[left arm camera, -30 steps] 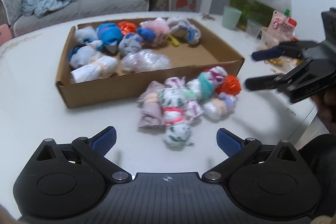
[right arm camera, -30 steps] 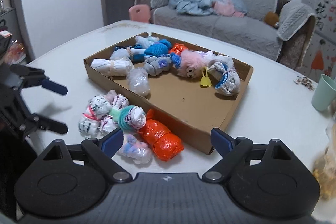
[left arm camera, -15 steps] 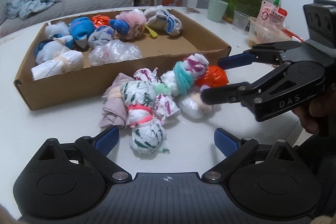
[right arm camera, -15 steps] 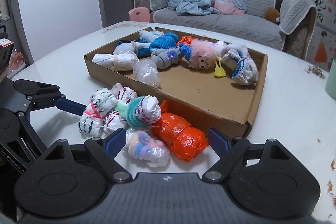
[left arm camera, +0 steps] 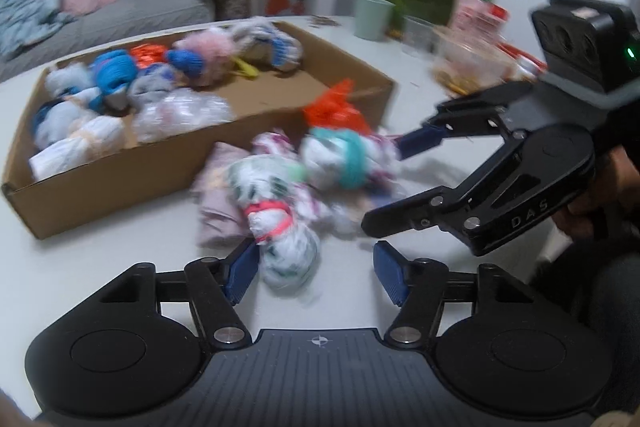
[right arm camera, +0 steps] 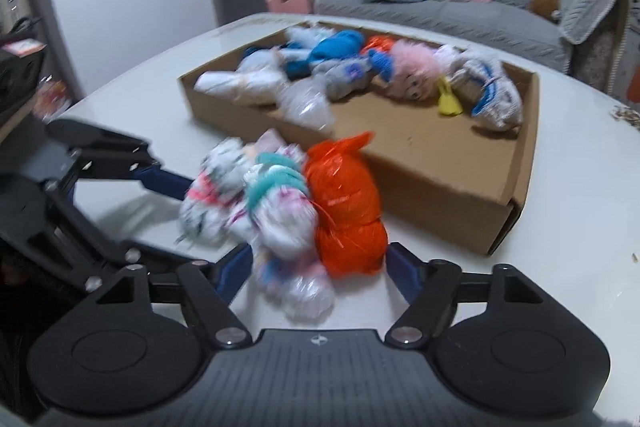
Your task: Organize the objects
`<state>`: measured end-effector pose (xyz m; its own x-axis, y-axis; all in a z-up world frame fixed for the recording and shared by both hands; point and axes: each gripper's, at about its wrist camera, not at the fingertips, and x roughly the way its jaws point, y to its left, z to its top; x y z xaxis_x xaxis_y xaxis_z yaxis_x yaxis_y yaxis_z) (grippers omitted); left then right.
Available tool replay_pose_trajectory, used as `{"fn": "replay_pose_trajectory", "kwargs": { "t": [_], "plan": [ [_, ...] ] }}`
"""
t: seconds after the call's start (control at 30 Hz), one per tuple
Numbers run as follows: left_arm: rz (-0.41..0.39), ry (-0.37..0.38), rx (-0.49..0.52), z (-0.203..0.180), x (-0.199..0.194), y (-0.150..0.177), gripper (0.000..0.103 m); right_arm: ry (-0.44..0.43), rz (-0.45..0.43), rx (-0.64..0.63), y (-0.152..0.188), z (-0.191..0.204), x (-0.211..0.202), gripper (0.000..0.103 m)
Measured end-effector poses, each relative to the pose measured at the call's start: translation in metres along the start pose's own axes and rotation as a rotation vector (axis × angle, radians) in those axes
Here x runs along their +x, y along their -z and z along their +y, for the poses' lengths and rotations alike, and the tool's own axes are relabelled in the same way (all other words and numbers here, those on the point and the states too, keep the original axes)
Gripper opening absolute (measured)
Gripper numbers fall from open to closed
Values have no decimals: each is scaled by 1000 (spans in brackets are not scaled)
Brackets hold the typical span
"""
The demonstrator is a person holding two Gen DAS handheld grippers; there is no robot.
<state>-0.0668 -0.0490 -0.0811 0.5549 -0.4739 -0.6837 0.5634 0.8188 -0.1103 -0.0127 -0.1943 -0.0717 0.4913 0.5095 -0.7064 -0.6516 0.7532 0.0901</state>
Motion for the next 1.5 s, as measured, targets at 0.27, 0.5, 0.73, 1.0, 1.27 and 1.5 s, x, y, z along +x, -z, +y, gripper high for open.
{"fn": "replay_pose_trajectory", "kwargs": {
  "t": [0.27, 0.5, 0.73, 1.0, 1.27, 1.5],
  "plan": [
    [9, -15, 6, -10, -12, 10, 76, 26, -30, -2, 13, 4, -25, 75],
    [-48, -166, 20, -1, -19, -3, 85, 45, -15, 8, 7, 22, -8, 82],
    [-55, -145, 103, -7, -4, -15, 86, 90, -2, 15, 9, 22, -3, 65],
    [38, -30, 158, -19, -1, 5, 79, 27, 8, 16, 19, 12, -20, 23],
    [31, -70, 148, -20, -10, 14, 84, 46, -32, -27, 19, 12, -22, 43],
    [21, -48, 172, -24, 0, 0, 88, 19, -16, -79, 4, 19, 3, 43]
  ]
}}
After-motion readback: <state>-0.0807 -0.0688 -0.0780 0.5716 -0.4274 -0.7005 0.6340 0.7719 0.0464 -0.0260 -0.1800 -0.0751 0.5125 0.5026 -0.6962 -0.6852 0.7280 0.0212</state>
